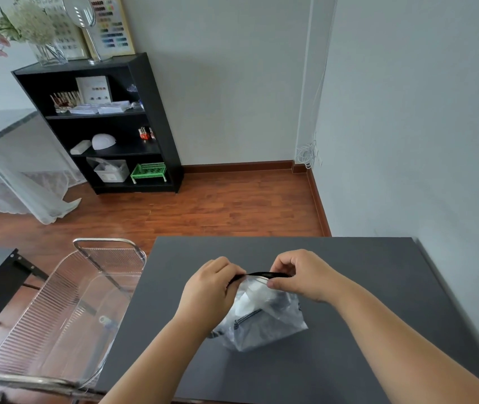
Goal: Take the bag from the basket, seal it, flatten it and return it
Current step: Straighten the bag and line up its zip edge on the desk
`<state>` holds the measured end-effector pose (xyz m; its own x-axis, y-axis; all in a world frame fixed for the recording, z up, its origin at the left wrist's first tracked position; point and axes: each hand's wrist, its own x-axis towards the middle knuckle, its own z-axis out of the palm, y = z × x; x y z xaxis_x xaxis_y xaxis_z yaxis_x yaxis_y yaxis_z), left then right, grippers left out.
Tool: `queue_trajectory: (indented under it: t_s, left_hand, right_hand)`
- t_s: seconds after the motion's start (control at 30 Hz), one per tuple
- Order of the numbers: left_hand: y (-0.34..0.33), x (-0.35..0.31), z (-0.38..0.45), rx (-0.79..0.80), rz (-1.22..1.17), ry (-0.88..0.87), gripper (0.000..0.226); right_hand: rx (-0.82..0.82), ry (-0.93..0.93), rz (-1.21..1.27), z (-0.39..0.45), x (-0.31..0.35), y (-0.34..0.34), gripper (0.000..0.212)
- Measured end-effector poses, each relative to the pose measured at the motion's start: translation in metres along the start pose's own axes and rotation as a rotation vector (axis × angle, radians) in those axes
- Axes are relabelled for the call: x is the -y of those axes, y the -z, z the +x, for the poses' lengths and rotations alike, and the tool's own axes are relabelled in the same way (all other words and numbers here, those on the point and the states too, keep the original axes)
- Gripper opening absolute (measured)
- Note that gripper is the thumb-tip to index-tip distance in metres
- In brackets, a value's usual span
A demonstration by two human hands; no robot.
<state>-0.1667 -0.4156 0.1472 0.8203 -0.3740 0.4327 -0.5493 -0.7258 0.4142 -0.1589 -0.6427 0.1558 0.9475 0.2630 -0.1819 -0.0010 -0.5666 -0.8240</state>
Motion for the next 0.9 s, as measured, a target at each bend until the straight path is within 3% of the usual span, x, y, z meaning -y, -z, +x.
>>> queue_trajectory:
  t_s: [0.2,0.3,0.47,0.67,0.8,0.9]
  left_hand:
    - [-0.003,-0.004,0.021,0.230,0.005,-0.023,0.015]
    - [-0.002,-0.007,0.028,0.190,0.021,-0.044,0.011]
    - [0.005,0.001,0.024,0.092,0.045,-0.061,0.002]
    - [-0.002,-0.005,0.017,0.346,-0.074,-0.022,0.017]
    - [-0.009,-0.017,0.013,0.195,-0.113,-0.003,0.013]
    - [-0.008,-0.018,0.009,0.029,-0.106,0.016,0.017]
  right_hand:
    - [-0.047,0.057,-0.062,0.003,0.003,-0.011,0.011]
    - [-0.050,0.037,0.022,0.001,0.001,-0.007,0.013]
    - [0.048,-0.038,0.360,-0.011,-0.020,0.003,0.017]
    - [-0.047,0.015,0.388,-0.013,-0.024,-0.009,0.017]
    - [-0.097,0.025,0.295,-0.009,-0.015,-0.017,0.020]
    - [-0.071,0.029,0.456,-0.009,-0.010,-0.017,0.021]
